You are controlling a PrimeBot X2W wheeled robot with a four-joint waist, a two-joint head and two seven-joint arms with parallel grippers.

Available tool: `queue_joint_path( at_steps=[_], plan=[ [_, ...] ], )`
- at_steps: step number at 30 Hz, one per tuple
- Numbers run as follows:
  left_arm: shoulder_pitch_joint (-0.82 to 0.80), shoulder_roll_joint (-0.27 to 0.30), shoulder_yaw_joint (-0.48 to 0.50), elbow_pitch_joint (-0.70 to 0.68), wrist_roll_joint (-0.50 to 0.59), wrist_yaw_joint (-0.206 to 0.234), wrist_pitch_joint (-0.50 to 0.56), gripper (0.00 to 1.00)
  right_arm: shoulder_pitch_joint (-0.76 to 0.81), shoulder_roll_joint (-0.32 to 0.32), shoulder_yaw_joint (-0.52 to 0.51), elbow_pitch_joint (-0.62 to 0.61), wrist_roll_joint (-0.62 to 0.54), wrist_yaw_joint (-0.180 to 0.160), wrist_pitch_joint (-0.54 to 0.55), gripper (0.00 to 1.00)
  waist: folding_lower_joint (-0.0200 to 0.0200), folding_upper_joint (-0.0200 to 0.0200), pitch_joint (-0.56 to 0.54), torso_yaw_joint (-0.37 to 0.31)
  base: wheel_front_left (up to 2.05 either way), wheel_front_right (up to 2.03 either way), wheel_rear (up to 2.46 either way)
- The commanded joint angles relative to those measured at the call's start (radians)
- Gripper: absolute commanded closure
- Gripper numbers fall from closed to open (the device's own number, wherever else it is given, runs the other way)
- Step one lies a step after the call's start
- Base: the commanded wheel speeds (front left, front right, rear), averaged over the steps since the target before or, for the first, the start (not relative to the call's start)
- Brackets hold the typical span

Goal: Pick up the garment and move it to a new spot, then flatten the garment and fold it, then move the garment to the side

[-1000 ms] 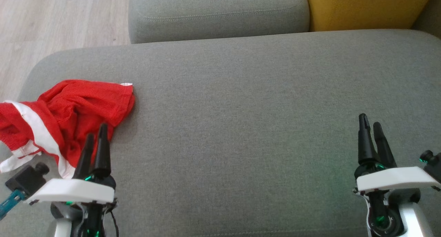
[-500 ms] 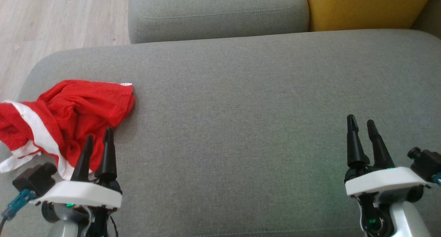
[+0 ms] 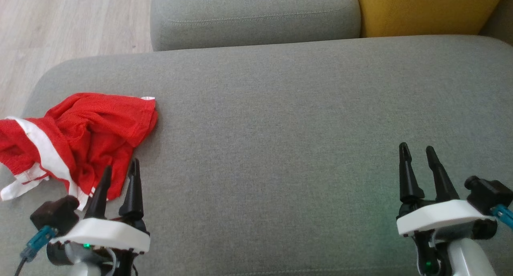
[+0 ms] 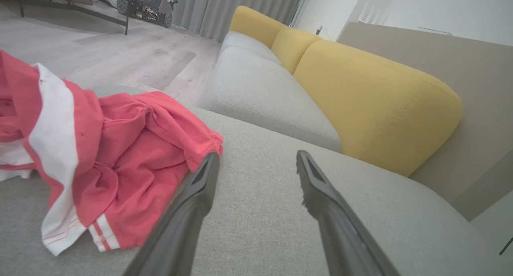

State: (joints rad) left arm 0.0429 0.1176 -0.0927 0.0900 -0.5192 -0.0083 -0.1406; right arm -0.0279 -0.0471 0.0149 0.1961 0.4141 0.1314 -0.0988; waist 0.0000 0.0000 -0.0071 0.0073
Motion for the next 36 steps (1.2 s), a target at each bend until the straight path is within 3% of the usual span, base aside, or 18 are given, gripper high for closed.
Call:
queue_joint_path(
  at_steps=[1, 36],
  plan=[
    [-0.021, 0.019, 0.016, -0.030, 0.036, 0.003, -0.016, 0.00, -0.025, -0.003, 0.014, -0.033, -0.039, -0.001, -0.020, 0.00, 0.0000, 0.0000, 0.000, 0.000, 0.00, 0.00, 0.00],
    [-0.001, 0.016, 0.004, -0.041, 0.424, 0.038, -0.115, 0.00, 0.005, -0.003, 0.028, -0.063, -0.342, -0.001, -0.092, 0.00, 0.0000, 0.0000, 0.007, 0.003, 0.00, 0.00, 0.00]
  ],
)
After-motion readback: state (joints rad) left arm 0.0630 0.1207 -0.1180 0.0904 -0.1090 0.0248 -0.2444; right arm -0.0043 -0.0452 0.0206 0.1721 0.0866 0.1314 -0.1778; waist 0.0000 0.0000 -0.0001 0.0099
